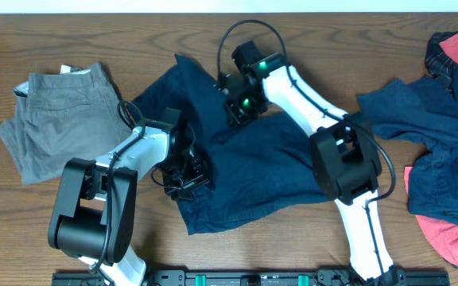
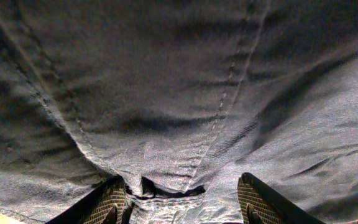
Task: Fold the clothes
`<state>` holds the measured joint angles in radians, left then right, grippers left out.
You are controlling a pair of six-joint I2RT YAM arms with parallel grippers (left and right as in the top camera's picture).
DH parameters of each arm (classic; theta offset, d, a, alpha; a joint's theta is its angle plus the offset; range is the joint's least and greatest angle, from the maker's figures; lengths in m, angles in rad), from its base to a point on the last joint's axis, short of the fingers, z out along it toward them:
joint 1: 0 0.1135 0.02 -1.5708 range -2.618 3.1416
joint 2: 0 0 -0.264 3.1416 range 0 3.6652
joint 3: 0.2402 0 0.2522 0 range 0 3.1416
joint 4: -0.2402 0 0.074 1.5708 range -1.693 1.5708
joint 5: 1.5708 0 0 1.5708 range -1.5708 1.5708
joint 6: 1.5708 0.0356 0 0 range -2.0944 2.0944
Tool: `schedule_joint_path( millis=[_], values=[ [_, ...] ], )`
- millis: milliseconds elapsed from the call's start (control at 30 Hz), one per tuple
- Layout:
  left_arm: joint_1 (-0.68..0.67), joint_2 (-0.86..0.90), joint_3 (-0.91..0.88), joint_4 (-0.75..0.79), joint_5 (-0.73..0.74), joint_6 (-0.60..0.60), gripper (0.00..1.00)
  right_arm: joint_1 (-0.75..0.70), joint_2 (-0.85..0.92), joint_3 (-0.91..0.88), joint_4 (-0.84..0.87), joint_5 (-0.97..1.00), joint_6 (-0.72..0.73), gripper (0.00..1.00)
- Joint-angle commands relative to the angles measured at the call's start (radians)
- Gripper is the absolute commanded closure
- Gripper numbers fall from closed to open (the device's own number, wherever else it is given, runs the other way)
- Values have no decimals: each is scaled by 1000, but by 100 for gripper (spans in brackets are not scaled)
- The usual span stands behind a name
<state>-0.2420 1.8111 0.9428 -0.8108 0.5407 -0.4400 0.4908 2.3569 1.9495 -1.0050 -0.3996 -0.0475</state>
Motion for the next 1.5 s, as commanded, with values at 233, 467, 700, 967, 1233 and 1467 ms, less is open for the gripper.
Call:
schedule_joint_path(
  millis=[233,467,700,967,1233,1467],
  values=[
    [16,84,-60,37,-237,39,39,-190,-173,145,0,407,190,99],
    [16,84,-60,37,-237,40,39,-275,-166,110,-98,723,440,92],
    [16,84,-59,39,-237,40,39,-327,-164,95,-115,816,440,70],
    [26,84,63,62,-329,107,39,-402,-202,96,-283,704,436,65],
    [161,84,184,143,-381,106,39,-520,-285,96,-412,481,406,67],
    [269,83,295,197,-362,108,41,-605,-340,96,-500,343,308,68]
  ],
)
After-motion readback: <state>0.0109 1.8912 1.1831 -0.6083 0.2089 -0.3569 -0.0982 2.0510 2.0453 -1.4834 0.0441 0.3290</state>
